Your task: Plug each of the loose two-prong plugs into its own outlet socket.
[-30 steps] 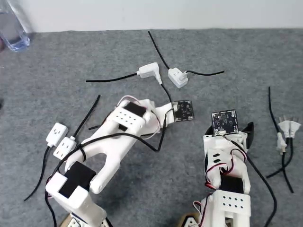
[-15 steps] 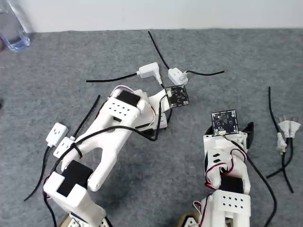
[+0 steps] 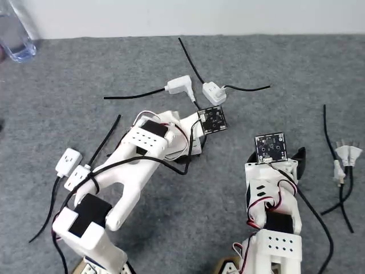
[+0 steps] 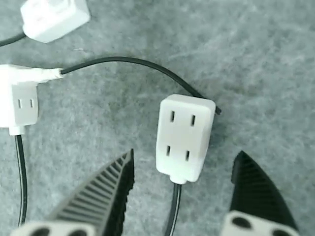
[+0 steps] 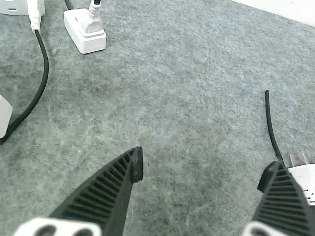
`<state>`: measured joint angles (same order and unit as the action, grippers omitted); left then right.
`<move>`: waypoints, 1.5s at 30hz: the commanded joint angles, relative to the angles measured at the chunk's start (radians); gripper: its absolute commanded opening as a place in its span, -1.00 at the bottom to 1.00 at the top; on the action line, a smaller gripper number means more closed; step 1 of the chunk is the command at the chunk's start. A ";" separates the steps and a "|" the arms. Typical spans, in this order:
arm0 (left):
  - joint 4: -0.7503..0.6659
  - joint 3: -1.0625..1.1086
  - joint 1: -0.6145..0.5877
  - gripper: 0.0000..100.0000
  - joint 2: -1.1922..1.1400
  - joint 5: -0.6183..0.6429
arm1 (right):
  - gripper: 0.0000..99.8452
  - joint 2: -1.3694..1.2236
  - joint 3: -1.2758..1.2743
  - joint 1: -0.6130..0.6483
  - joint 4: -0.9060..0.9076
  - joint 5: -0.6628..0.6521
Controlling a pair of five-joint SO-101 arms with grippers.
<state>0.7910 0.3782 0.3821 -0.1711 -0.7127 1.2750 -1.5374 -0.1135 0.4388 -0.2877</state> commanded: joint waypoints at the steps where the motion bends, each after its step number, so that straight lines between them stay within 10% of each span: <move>1: -0.023 -0.012 -0.002 -0.39 -0.034 0.008 | -0.26 0.007 0.015 -0.002 -0.022 0.005; 27: 0.133 -0.222 -0.003 -0.40 -0.203 0.006 | -0.26 0.007 0.015 -0.002 -0.022 0.005; 36: 0.132 -0.222 -0.002 -0.97 -0.203 0.006 | -0.26 0.007 0.015 -0.002 -0.022 0.005; 45: 0.186 -0.225 0.002 -0.98 -0.192 0.005 | -0.26 0.005 0.009 -0.002 -0.035 0.005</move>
<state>0.9244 0.1941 0.3836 -0.3782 -0.7112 1.2750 -1.5374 -0.1135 0.4388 -0.2877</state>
